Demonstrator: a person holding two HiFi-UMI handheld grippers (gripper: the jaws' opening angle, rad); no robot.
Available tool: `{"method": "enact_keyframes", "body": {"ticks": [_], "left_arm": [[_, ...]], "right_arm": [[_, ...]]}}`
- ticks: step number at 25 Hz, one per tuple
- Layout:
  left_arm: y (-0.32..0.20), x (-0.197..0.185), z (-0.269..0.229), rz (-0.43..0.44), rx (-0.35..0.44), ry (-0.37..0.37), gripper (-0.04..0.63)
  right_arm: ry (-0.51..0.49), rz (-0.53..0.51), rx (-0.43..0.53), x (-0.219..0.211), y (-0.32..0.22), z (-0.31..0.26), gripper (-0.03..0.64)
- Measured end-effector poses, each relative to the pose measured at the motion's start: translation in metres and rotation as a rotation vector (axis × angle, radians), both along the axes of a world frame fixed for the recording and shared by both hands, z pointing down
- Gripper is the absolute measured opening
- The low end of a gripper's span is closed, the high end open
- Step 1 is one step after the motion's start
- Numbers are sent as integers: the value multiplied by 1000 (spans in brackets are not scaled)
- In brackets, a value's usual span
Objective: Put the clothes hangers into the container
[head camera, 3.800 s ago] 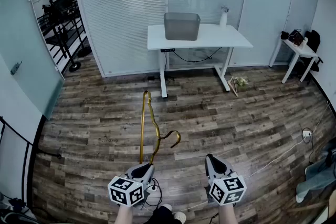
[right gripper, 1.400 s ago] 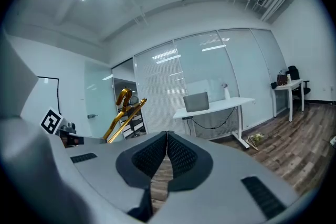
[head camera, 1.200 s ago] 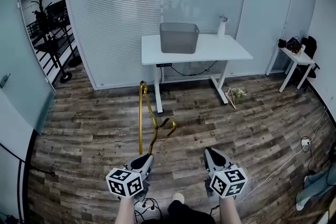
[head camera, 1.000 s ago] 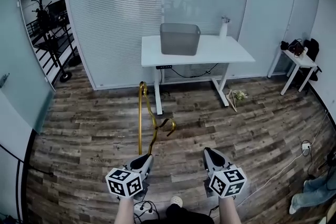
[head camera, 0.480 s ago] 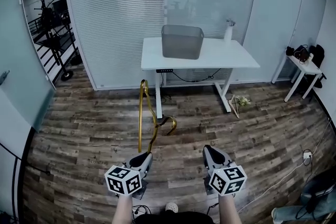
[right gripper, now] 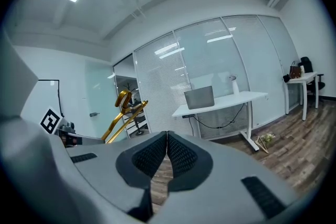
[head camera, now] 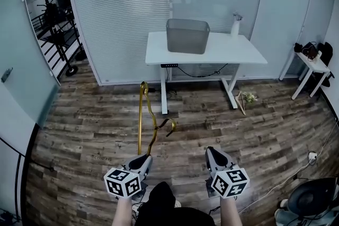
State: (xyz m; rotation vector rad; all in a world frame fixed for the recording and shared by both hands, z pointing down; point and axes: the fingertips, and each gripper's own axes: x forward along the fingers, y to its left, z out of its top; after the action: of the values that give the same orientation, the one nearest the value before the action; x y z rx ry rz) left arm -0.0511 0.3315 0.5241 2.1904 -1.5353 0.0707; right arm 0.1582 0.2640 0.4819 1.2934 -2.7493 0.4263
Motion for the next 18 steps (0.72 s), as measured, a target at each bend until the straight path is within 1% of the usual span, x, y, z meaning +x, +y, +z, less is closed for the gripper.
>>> {"method": "enact_keyframes", "body": {"ticks": [8,14,18], "left_arm": [[-19,-2,4,12,1,3,21],[-48,-8,6,28,-2,7,21],[-76,-12,5,36,5,7,21]], "right_arm": [[-3,18,-10,-3,-17,6,28],[-1,26,-12,-10,-40,7,28],[1,41,-9,-12,-65,7,28]]}}
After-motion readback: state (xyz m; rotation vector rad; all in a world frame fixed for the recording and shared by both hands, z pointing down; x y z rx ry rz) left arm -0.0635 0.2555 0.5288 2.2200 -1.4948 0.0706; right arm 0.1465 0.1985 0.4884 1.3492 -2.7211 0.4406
